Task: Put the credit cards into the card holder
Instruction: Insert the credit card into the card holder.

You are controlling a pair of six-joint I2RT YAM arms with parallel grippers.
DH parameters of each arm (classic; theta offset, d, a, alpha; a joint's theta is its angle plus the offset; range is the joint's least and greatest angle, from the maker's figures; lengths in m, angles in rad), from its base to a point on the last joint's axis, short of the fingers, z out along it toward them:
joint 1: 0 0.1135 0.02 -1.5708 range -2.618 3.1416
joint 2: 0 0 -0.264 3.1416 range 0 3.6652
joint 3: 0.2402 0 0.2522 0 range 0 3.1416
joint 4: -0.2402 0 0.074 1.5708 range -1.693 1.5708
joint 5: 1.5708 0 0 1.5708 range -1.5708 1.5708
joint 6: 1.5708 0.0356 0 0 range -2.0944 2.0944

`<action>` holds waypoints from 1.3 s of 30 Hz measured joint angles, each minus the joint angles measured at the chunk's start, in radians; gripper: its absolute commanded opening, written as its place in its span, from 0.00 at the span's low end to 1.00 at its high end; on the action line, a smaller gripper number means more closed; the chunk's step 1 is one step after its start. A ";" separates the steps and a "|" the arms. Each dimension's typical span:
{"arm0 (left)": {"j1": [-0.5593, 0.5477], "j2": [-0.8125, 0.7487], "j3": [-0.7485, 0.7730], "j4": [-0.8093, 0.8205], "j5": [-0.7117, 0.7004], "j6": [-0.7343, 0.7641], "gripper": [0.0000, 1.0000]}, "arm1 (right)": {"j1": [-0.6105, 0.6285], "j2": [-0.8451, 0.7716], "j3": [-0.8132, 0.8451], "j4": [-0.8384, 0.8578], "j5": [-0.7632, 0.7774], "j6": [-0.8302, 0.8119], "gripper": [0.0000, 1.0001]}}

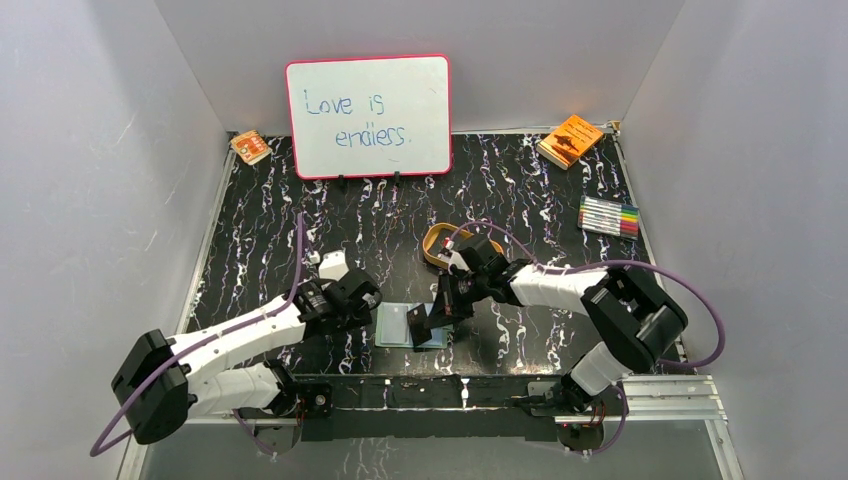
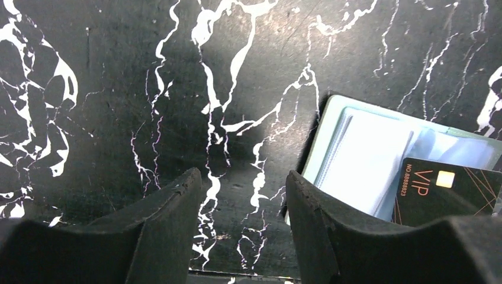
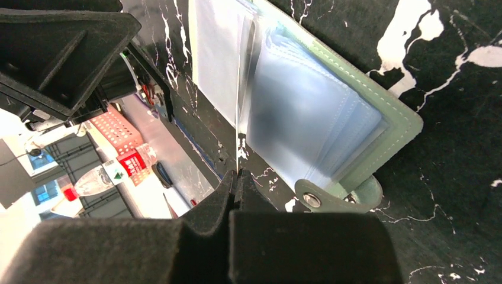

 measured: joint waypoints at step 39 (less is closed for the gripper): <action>0.034 0.043 -0.089 0.113 0.142 0.006 0.34 | 0.000 0.069 -0.044 0.107 -0.037 0.074 0.00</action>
